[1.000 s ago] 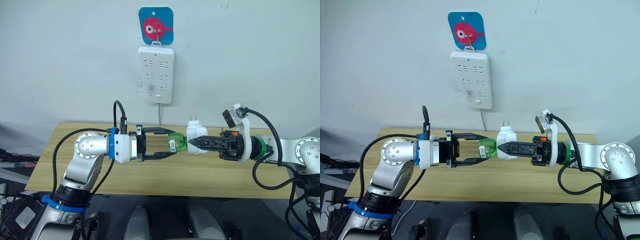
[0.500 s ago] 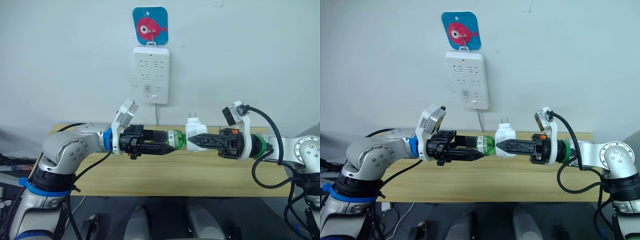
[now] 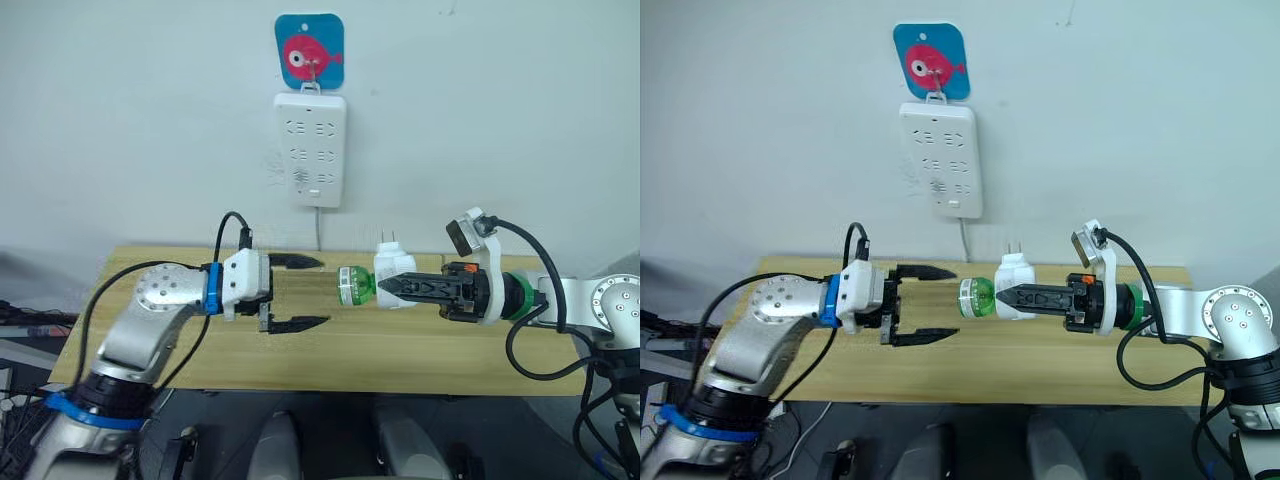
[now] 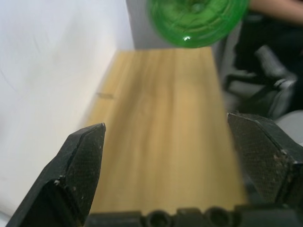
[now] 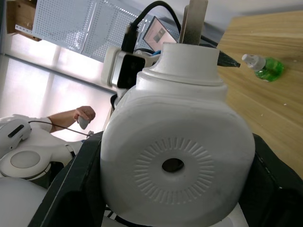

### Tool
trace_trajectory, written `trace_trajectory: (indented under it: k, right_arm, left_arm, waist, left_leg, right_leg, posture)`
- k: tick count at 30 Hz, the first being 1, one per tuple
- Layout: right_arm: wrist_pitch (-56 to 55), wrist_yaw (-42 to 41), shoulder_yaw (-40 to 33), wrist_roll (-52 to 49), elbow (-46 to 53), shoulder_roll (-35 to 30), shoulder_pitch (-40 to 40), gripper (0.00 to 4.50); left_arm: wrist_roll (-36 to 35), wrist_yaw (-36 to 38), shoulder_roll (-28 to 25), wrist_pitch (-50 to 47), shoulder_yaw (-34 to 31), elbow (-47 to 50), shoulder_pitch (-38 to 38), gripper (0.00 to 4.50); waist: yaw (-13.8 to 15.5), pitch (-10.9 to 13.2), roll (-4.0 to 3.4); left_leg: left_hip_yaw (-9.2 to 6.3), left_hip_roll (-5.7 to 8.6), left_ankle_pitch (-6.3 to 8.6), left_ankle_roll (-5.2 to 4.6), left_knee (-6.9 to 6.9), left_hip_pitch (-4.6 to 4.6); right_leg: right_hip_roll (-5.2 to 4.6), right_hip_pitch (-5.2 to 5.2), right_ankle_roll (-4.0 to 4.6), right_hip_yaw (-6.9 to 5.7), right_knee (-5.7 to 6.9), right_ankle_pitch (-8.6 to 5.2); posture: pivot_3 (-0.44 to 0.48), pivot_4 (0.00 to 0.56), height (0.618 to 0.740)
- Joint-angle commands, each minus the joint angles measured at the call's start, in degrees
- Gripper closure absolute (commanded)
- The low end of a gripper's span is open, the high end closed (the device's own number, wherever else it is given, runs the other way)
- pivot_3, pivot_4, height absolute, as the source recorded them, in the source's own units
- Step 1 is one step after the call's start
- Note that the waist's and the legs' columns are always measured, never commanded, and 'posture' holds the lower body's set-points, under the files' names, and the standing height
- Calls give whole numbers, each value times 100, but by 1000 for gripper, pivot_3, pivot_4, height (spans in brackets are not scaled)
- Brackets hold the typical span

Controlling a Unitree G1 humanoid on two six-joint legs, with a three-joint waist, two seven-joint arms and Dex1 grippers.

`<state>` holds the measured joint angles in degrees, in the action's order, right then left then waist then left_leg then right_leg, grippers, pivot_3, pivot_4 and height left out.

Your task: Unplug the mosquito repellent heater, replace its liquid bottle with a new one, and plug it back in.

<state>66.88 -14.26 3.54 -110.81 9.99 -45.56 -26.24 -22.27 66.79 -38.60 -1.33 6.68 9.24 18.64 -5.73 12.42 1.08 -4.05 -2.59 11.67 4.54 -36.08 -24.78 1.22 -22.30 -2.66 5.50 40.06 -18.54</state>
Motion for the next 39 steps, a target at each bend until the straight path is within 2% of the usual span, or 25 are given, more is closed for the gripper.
trace_trajectory:
  k: [1, 5, 16, 23, 26, 28, 30, 32, 36, 39]
  right_arm:
    - [7, -101, -112, -59, 121, 0, -92, 1405]
    - [14, -97, -103, -52, 97, 12, -131, 1405]
    - [0, -43, -73, -92, 103, 36, -167, 1405]
    - [-1, -16, -74, -113, 119, 28, -165, 1405]
    - [0, -17, -76, -103, 120, 26, -163, 1405]
    - [2, -17, -83, -99, 123, 26, -156, 1405]
    - [7, -25, -87, -78, 134, 29, -142, 1405]
    - [16, -39, -84, -52, 144, 31, -131, 1405]
    - [55, -106, -78, 7, 169, 14, -113, 1405]
    - [32, -141, -57, 24, 193, -3, -105, 1405]
  left_arm:
    - [293, -139, 416, 1595, -275, -8, 74, 0]
    - [233, -37, 605, 2157, -239, 16, 102, 0]
    - [166, 61, 814, 2297, 77, 109, 165, 0]
    - [66, 89, 847, 2269, 98, 150, 198, 2116]
    - [-57, 138, 658, 1922, 60, 312, 148, 2236]
    - [-368, -3, 436, 909, 56, 549, 162, 2236]
    - [-1530, -492, -64, -1526, 0, 779, 344, 2236]
    - [-3028, -825, -478, -3630, -212, 595, 753, 2236]
    - [-4719, -826, -1028, -5844, -567, -90, 1413, 2236]
    - [-5203, -1029, -1124, -6586, -732, -457, 1671, 2236]
  waist:
    - [46, -1, 2]
    - [66, -1, 1]
    - [58, -1, 1]
    - [54, -1, 1]
    - [53, -1, 1]
    - [44, -1, 1]
    - [19, -1, 2]
    - [5, 0, 2]
    - [-54, 1, 2]
    - [-84, 2, 0]
  left_leg:
    - [1, 0, 0, 0, -2, -1]
    - [6, 1, 0, 0, -2, -1]
    - [4, 0, 0, 0, -2, 0]
    - [3, -1, 0, 0, -2, 0]
    - [2, -1, 0, 0, -2, 1]
    - [0, -2, 0, 0, -2, 1]
    - [-2, -1, 0, 0, -2, 1]
    - [-15, -2, 0, -1, -4, 0]
    - [-24, -1, 0, -1, -9, 1]
    - [-25, -3, 0, -1, -7, 2]
  right_leg:
    - [0, 0, 1, 0, -1, 1]
    - [-1, 0, -1, 5, -2, 3]
    - [1, 1, -2, 2, 1, 3]
    - [2, 1, -2, 1, 3, 3]
    - [3, 1, -2, 0, 4, 3]
    - [3, 1, -2, 1, 5, 3]
    - [3, 1, -2, 0, 5, 3]
    - [5, 2, -4, -10, 13, 2]
    - [8, 3, -29, -24, 23, -13]
    - [12, 1, -28, -24, 26, -14]
  posture:
    - [-145, 189, 725]
    - [-146, 189, 725]
    - [-146, 189, 725]
    - [-146, 189, 725]
    - [-146, 189, 725]
    - [-146, 189, 725]
    - [-141, 189, 725]
    - [-139, 189, 725]
    - [-139, 189, 725]
    - [-138, 190, 725]
